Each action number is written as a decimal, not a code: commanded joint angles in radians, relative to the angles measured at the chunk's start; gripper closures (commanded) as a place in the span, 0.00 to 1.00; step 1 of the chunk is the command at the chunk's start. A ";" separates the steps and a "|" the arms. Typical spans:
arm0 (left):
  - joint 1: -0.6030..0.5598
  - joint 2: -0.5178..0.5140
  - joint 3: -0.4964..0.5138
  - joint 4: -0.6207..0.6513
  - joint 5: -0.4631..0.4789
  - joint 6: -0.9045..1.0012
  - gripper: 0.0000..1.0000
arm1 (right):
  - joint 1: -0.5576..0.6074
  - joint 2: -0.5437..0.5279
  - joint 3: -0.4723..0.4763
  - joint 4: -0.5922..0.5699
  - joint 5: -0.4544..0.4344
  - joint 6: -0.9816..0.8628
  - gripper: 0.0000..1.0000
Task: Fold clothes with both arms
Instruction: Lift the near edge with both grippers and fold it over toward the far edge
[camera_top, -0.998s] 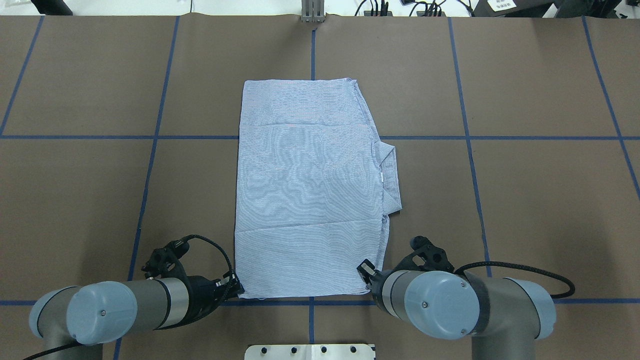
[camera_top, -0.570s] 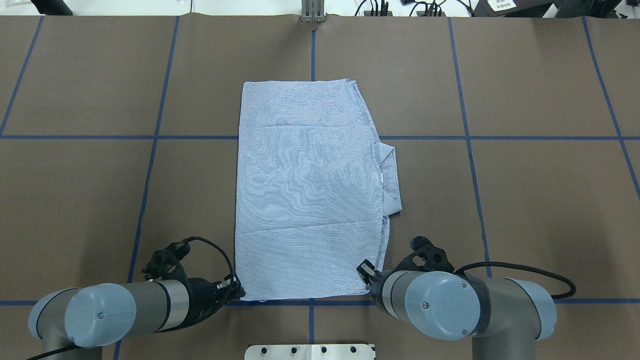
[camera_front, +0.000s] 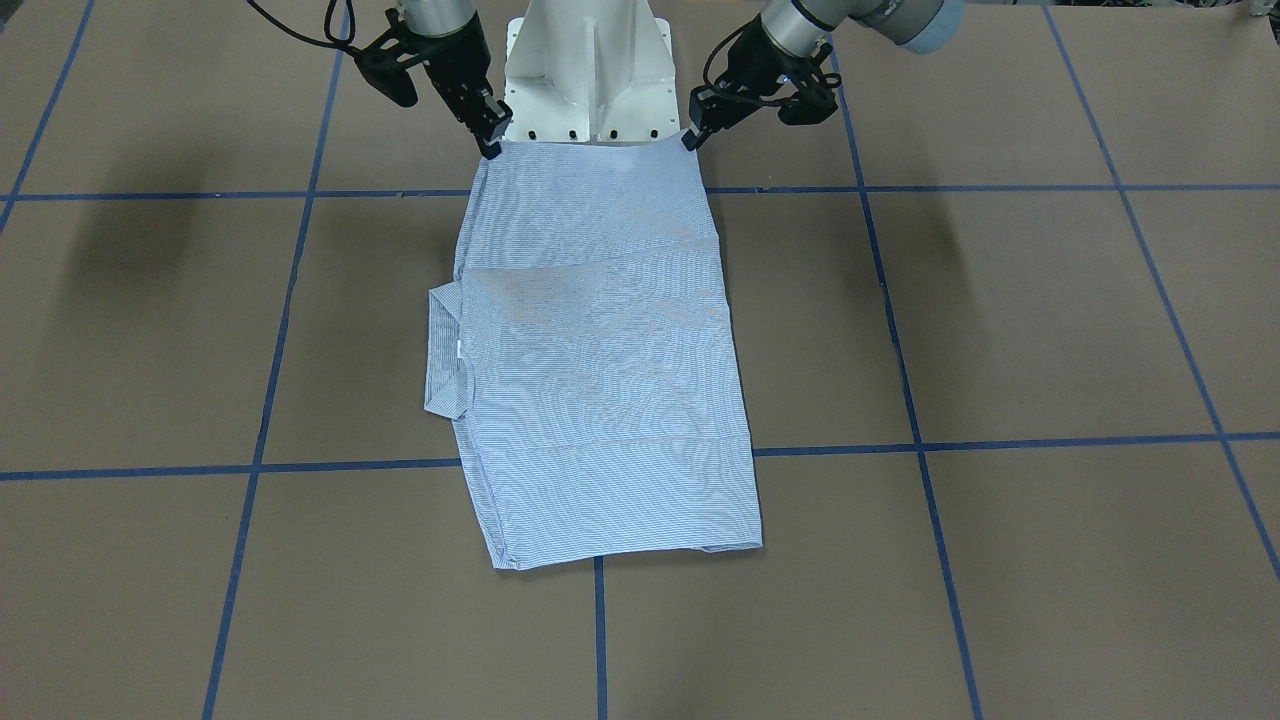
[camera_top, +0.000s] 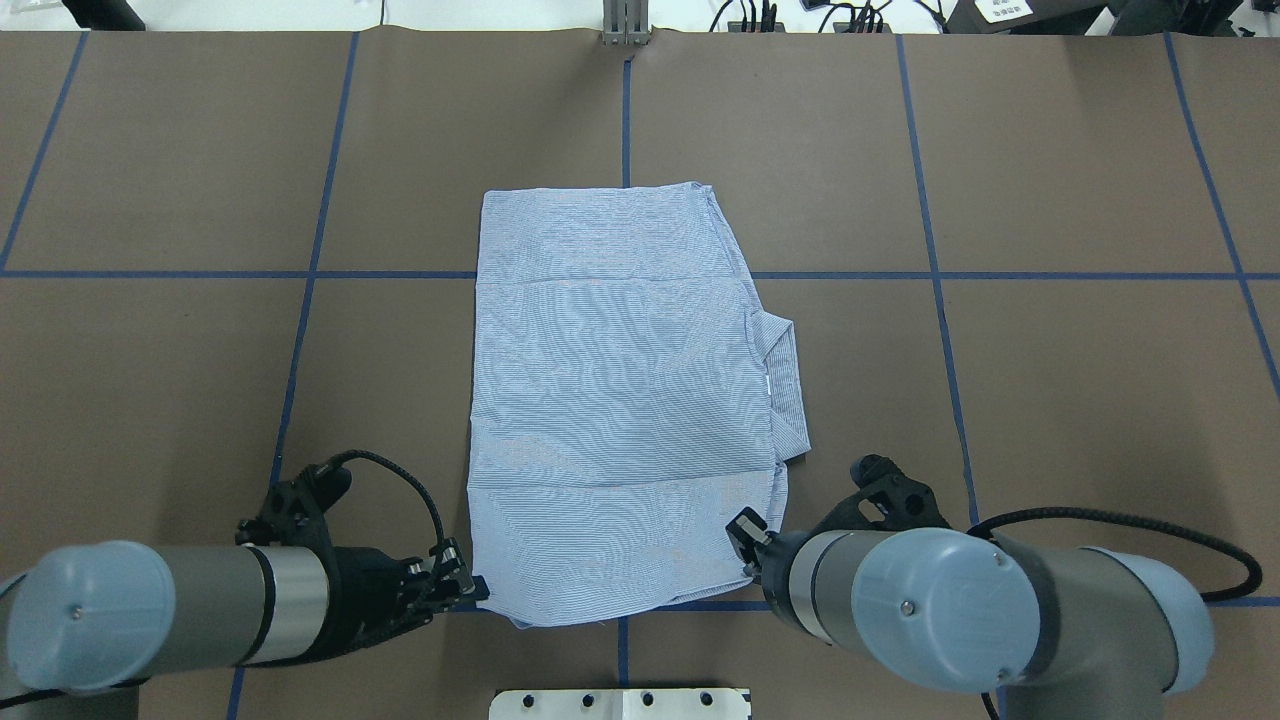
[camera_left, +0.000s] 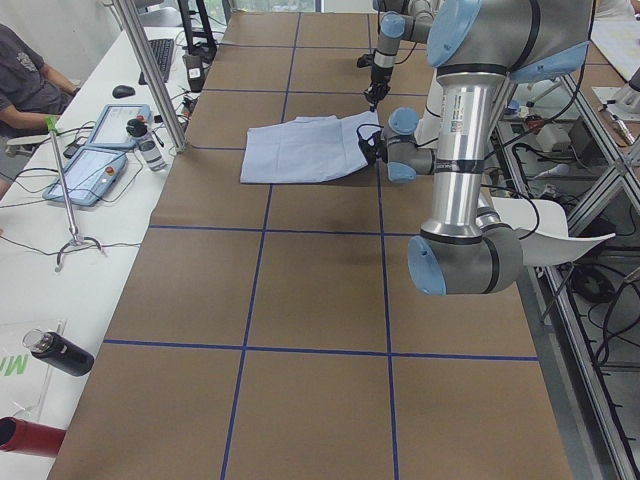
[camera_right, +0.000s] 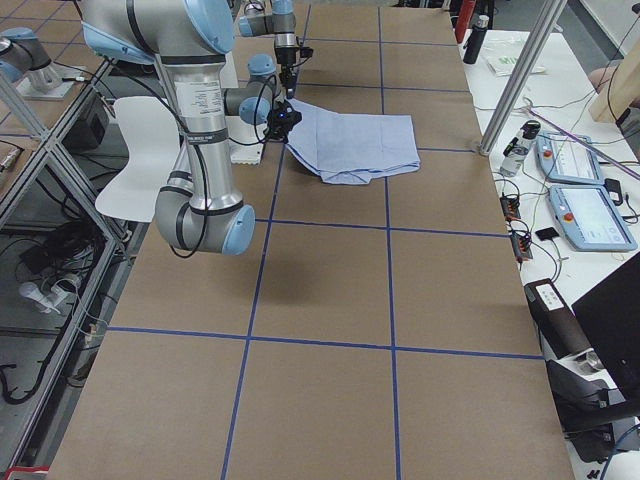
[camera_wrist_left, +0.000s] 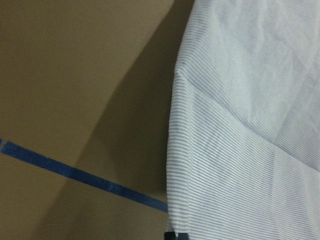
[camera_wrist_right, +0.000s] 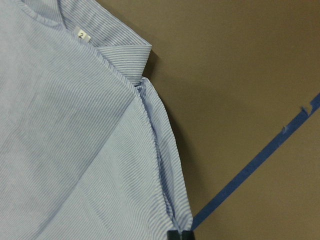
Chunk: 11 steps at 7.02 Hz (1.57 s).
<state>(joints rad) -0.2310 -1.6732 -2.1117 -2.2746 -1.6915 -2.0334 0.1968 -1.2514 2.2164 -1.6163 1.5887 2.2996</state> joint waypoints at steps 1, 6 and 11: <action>-0.246 -0.032 0.005 0.032 -0.205 0.080 1.00 | 0.196 0.083 -0.054 -0.034 0.180 -0.076 1.00; -0.540 -0.373 0.375 0.084 -0.300 0.142 1.00 | 0.487 0.314 -0.398 -0.025 0.381 -0.328 1.00; -0.631 -0.492 0.570 0.070 -0.298 0.257 1.00 | 0.624 0.537 -0.747 -0.019 0.464 -0.524 1.00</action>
<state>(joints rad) -0.8406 -2.1306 -1.5858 -2.2011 -1.9892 -1.7927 0.7962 -0.7324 1.5114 -1.6353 2.0371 1.8175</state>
